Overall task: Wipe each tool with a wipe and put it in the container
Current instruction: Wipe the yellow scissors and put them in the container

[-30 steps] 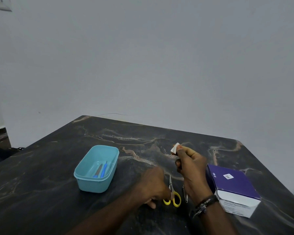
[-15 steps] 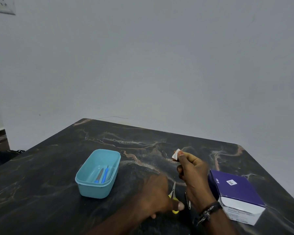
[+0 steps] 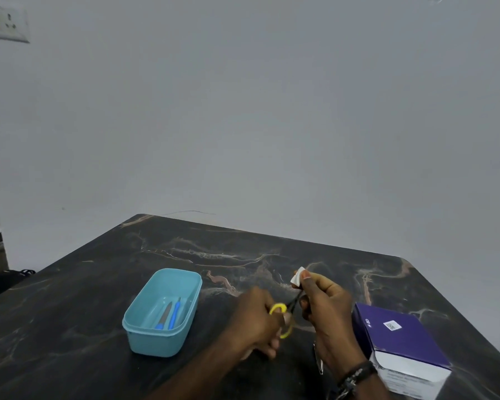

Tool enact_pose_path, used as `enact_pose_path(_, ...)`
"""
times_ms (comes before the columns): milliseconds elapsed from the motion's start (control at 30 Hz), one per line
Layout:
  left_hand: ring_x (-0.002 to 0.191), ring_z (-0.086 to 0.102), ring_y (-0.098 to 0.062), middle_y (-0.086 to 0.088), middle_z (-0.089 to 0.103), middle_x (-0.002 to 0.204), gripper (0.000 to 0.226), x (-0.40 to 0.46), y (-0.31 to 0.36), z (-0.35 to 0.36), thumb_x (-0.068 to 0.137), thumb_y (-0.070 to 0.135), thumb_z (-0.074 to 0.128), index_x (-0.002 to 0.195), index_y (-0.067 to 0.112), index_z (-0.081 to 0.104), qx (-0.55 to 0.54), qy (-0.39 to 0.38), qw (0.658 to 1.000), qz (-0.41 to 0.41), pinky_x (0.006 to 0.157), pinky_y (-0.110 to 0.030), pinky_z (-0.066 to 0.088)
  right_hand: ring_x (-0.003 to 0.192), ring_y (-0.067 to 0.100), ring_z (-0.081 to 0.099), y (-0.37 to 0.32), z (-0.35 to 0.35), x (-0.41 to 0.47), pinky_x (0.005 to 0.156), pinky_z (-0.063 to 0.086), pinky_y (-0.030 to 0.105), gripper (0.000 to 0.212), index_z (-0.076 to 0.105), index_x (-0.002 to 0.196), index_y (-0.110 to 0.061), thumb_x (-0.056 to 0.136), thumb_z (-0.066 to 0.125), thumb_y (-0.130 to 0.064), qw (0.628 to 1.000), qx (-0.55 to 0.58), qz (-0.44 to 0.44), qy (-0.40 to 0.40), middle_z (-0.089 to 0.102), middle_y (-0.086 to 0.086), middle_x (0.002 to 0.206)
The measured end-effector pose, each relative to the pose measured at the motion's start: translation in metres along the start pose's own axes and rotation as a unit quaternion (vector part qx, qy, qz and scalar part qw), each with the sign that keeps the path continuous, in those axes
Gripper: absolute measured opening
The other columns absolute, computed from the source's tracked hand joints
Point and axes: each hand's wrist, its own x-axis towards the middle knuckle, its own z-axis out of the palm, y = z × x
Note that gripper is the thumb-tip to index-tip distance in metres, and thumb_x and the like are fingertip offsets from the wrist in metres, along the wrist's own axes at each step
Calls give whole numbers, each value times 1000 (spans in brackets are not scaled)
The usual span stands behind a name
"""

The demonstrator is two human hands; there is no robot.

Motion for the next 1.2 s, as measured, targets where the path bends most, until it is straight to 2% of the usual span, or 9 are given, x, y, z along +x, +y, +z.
enact_pose_path(67, 41, 55, -15, -9, 60, 58, 18, 7, 4, -5, 93, 16, 63, 78, 6, 59, -91, 55, 994, 30, 41, -29, 52, 41, 9, 32, -1, 0, 0, 38, 28, 19, 22, 72, 76, -2, 89, 65, -18, 1000, 7, -6, 9, 41, 5, 48)
enact_pose_path(167, 43, 56, -17, -11, 61, 60, 14, 13, 9, -9, 96, 14, 58, 87, 3, 57, -211, 84, 972, 56, 42, -29, 51, 42, 11, 34, -1, -2, 1, 38, 28, 20, 20, 72, 77, -2, 89, 65, -17, 1000, 2, -11, 11, 42, 4, 47)
enact_pose_path(300, 45, 56, -18, -12, 63, 62, 21, 14, 0, -7, 96, 18, 57, 98, -3, 57, -282, 99, 951, 78, 43, -30, 51, 42, 9, 41, 1, -1, 1, 38, 31, 18, 13, 74, 81, -8, 88, 65, -13, 1000, -22, 3, -16, 49, 1, 46)
enact_pose_path(467, 44, 53, -17, -10, 61, 62, 22, 14, -8, -7, 99, 22, 51, 100, 1, 57, -271, 89, 956, 75, 42, -28, 49, 46, 8, 49, 2, 3, -5, 39, 32, 17, 15, 76, 80, -9, 89, 63, -11, 994, -55, 20, -92, 60, 5, 56)
enact_pose_path(600, 43, 48, -13, -5, 56, 58, 27, 10, -10, -11, 99, 28, 48, 93, 6, 62, -245, 64, 964, 79, 41, -26, 46, 50, 7, 53, 1, 5, -10, 44, 37, 18, 14, 74, 84, -7, 90, 62, -11, 990, -63, 33, -121, 65, 4, 59)
enact_pose_path(767, 41, 41, -9, -1, 49, 54, 37, 9, -9, -16, 97, 32, 53, 95, -4, 63, -261, 87, 959, 62, 40, -24, 44, 55, 8, 55, 3, 7, -13, 49, 41, 20, 17, 73, 89, 0, 92, 60, -11, 988, -57, 34, -141, 68, 5, 64)
enact_pose_path(1033, 43, 44, -6, 3, 55, 52, 14, 8, -7, -20, 89, 17, 67, 96, 5, 67, -268, 91, 957, 62, 44, -25, 43, 53, 10, 50, 3, 8, -10, 49, 42, 23, 19, 70, 88, 4, 93, 58, -9, 986, -24, 43, -160, 64, 7, 61)
enact_pose_path(1133, 42, 39, -6, 1, 50, 52, 7, 11, -6, -25, 87, 11, 67, 92, 6, 66, -311, 111, 941, 68, 44, -25, 41, 51, 11, 46, 1, 7, -10, 49, 38, 23, 20, 69, 87, 4, 93, 57, -10, 985, -17, 46, -163, 63, 8, 61)
enact_pose_path(1200, 43, 42, -5, 4, 55, 53, 5, 14, -7, -30, 86, 9, 68, 91, 8, 65, -340, 129, 928, 79, 45, -26, 42, 51, 12, 43, 0, 6, -11, 50, 36, 24, 21, 68, 86, 6, 93, 57, -10, 982, -17, 51, -181, 61, 8, 61)
